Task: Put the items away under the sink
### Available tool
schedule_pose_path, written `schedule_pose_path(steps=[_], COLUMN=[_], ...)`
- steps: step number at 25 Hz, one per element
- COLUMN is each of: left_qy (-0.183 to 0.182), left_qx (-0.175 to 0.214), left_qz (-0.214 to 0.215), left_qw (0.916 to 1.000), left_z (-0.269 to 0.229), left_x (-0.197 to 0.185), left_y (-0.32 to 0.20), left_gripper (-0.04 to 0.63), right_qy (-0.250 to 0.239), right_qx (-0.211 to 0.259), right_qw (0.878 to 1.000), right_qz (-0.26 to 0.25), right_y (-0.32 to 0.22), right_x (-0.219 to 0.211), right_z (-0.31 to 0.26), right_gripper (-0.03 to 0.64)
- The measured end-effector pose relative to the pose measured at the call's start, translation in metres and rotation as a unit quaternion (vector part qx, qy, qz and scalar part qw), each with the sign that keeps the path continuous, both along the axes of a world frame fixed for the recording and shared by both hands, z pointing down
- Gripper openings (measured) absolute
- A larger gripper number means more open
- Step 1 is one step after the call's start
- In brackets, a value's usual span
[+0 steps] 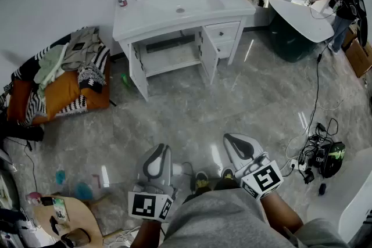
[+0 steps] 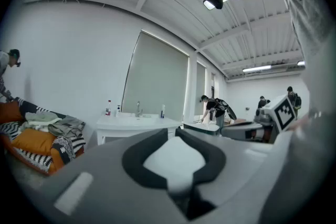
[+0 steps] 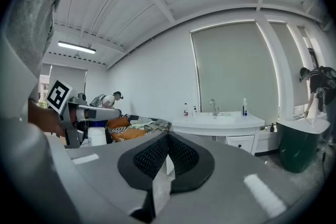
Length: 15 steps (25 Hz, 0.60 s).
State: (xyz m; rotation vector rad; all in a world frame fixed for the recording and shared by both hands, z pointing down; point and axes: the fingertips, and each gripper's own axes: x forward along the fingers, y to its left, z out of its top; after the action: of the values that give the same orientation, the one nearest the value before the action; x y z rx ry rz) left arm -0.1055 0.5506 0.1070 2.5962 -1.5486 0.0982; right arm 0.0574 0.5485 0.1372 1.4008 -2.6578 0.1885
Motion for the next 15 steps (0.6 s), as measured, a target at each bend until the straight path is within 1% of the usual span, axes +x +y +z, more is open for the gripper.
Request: schedule_pose_path(steps=[9,15], left_qy=[0.007,-0.001], left_qx=[-0.001,-0.002], left_qz=[0.027,0.027], left_qw=[0.9996,0.9996], left_z=[0.003,0.009], left_x=[0.004,0.018], left_y=[-0.001,-0.005], left_gripper=[0.052,0.052], right_qy=[0.009,-0.005], right_qx=[-0.001,-0.010], right_qw=[1.000,0.999], right_qz=[0.024,0.032], right_y=[0.013,0.012], right_x=[0.004,0.023], right_z=[0.006,0.013], right_gripper=[-0.006,-0.006])
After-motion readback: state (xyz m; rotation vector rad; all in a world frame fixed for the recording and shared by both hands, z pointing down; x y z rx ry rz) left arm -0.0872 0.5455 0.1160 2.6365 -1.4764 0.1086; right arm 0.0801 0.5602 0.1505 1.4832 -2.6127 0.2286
